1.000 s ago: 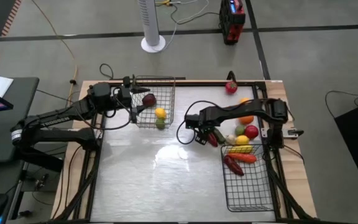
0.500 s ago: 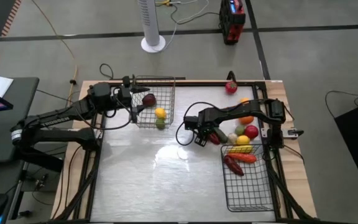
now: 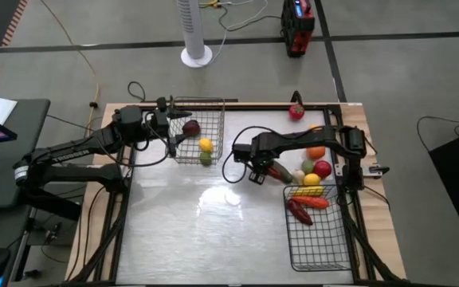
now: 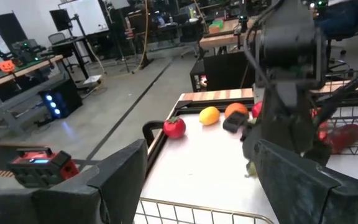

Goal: Sort produce into baskets
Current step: Put the red bell pepper into the right wire basket, then put the green bell pepper into the right wire basket

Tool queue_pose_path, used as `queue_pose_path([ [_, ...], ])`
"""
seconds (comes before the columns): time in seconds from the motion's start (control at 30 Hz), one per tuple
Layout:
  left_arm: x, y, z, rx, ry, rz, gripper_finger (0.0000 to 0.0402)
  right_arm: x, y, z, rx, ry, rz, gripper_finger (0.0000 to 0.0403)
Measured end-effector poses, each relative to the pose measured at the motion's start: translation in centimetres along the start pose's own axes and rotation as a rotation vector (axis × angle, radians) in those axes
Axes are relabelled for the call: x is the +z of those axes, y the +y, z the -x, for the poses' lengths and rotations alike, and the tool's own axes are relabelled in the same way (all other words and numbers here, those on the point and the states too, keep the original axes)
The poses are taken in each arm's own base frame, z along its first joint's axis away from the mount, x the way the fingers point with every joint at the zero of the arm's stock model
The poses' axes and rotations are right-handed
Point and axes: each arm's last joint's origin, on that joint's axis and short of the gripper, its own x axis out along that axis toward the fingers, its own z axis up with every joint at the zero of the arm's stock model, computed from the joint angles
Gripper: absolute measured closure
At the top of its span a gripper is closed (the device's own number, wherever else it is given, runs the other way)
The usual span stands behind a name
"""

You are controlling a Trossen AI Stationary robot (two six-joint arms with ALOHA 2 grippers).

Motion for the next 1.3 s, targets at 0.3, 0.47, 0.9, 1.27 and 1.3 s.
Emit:
queue_pose_path([
  [0.3, 0.0, 0.1, 0.4, 0.049, 0.015, -0.008, 0.0123, -2.7, -1.4, 7.5, -0.04, -0.034, -0.035, 0.0219],
  [0.47, -0.2, 0.1, 0.4, 0.044, 0.036, -0.006, 0.0123, -7.2, -0.8, 11.9, 0.072, -0.048, -0.138, 0.0209],
  [0.9, -0.2, 0.1, 0.4, 0.049, 0.037, 0.006, 0.0123, -17.6, 7.0, 16.1, 0.158, -0.067, -0.25, 0.0194],
  [1.27, -0.1, 0.0, 0.4, 0.01, 0.024, 0.047, 0.0123, -17.0, 7.5, 15.5, 0.098, -0.113, -0.262, 0.012],
  [1.3, -0.1, 0.0, 0.4, 0.006, 0.023, 0.048, 0.0123, -16.3, 6.9, 15.4, 0.077, -0.137, -0.276, 0.012],
])
